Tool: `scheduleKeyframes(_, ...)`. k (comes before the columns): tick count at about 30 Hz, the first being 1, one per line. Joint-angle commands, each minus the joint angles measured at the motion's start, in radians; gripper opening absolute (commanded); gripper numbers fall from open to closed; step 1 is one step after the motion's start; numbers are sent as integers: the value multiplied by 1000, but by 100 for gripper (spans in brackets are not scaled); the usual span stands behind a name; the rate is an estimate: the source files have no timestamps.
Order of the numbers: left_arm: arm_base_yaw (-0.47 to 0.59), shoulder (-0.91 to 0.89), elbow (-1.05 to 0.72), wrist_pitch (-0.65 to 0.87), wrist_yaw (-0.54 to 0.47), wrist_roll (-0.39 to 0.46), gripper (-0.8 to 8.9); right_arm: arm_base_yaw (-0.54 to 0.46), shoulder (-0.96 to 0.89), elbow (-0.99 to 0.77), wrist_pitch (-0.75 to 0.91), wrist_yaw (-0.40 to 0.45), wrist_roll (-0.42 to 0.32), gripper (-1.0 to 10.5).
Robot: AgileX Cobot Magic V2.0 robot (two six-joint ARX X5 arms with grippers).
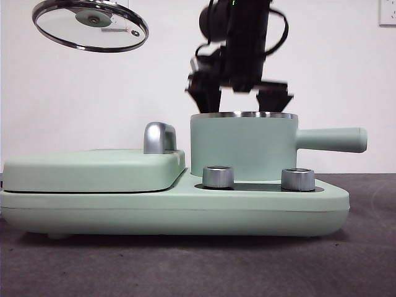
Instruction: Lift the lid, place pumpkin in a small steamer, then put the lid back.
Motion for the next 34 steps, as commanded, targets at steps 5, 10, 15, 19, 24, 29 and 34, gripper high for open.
scheduleKeyframes(5, -5, -5, 29, 24, 3, -8, 112, 12, -182, 51, -128, 36, 13, 515)
scheduleKeyframes(10, -39, 2, 28, 23, 3, -8, 112, 27, -428, -140, -114, 63, 13, 515)
scheduleKeyframes(15, -109, 31, 28, 27, 3, -9, 112, 62, -809, -536, 79, 56, 26, 515)
scheduleKeyframes(19, -159, 51, 28, 47, 3, -27, 112, 73, -1046, -767, 165, 45, 73, 515)
scheduleKeyframes(24, -238, 84, 28, 97, 3, -40, 112, 90, -1359, -1024, 253, 48, 135, 515)
scheduleKeyframes(29, -310, 134, 28, 151, 3, -45, 112, 93, -1632, -1176, 268, 47, 141, 515)
scheduleKeyframes(34, -366, 198, 28, 233, 3, -27, 112, 93, -1829, -1220, 256, -1, 137, 515)
